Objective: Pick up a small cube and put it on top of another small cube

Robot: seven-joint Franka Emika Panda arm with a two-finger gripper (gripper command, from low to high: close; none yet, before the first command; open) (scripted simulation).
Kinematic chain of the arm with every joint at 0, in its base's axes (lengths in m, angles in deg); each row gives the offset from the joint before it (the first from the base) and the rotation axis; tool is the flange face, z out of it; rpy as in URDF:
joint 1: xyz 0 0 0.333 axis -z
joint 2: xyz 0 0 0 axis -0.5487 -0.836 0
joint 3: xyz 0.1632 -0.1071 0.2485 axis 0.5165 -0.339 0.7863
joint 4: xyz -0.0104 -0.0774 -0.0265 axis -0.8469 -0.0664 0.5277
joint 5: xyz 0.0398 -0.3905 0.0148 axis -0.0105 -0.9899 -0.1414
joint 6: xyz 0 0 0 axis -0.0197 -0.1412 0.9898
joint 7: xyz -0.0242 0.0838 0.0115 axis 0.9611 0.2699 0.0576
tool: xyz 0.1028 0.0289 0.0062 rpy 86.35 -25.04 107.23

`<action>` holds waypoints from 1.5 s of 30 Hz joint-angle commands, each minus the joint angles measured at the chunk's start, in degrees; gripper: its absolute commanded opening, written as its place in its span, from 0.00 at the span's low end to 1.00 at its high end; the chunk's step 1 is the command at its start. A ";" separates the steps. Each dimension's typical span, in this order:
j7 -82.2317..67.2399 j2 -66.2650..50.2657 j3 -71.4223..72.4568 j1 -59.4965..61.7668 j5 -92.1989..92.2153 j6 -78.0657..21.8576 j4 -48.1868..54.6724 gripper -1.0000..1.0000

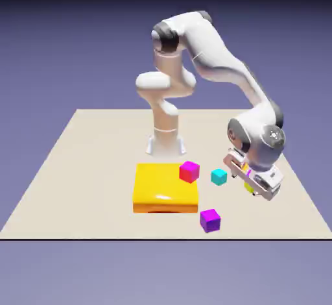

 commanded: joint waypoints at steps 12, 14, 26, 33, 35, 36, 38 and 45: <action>-29.90 -17.62 7.55 -1.47 -0.47 -17.69 13.16 0.50; -34.89 -20.56 8.81 -1.71 -0.55 -20.64 15.35 0.50; -37.76 -22.45 9.34 -1.82 -0.78 -20.34 14.81 0.00; -50.46 -13.30 21.97 10.91 -14.10 -25.06 4.61 0.00; -54.62 -10.40 26.02 15.06 -18.50 -25.96 0.71 0.00; -56.70 -8.94 28.05 17.14 -20.70 -26.41 -1.23 0.00; -60.85 -6.04 32.10 21.29 -25.10 -27.31 -5.13 0.00; -75.40 4.12 46.29 35.82 -40.50 -30.46 -18.78 0.00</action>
